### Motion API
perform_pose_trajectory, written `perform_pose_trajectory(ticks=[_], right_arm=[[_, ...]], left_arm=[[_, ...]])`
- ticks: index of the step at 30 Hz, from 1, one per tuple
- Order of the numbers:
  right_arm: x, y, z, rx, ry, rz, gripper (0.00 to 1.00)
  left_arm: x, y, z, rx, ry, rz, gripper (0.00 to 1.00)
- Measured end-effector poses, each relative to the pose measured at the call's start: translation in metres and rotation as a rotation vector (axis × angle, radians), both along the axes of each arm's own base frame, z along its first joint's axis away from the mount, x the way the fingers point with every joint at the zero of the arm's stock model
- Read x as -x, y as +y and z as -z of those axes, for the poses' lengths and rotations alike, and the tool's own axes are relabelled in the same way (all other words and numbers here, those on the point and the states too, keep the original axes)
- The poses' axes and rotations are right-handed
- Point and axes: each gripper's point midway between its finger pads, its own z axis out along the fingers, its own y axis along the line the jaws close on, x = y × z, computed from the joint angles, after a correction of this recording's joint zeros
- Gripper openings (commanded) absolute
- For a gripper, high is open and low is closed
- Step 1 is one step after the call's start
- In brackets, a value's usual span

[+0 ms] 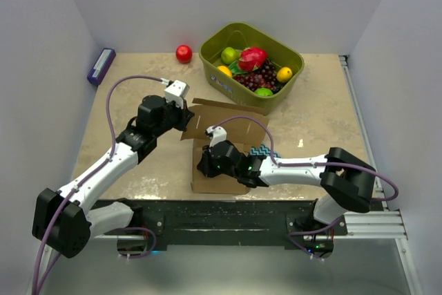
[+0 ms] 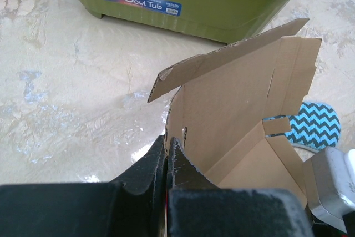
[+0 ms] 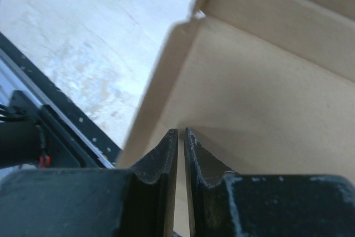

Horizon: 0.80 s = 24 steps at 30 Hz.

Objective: Fold the paper box

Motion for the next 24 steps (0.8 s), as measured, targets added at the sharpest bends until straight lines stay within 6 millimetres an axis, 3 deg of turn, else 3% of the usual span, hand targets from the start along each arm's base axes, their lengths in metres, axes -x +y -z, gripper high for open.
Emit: perform_pose_trajectory(ticks=[17,24], right_arm=[[-0.006,0.028,-0.031,-0.087,-0.040,-0.020,0.12],[-0.008,0.040,-0.018,-0.073,-0.036,-0.030,0.10]], left_arm=[[0.000,0.000,0.001,0.000,0.002,0.000,0.00],[0.000,0.000,0.001,0.005,0.005,-0.002,0.00]])
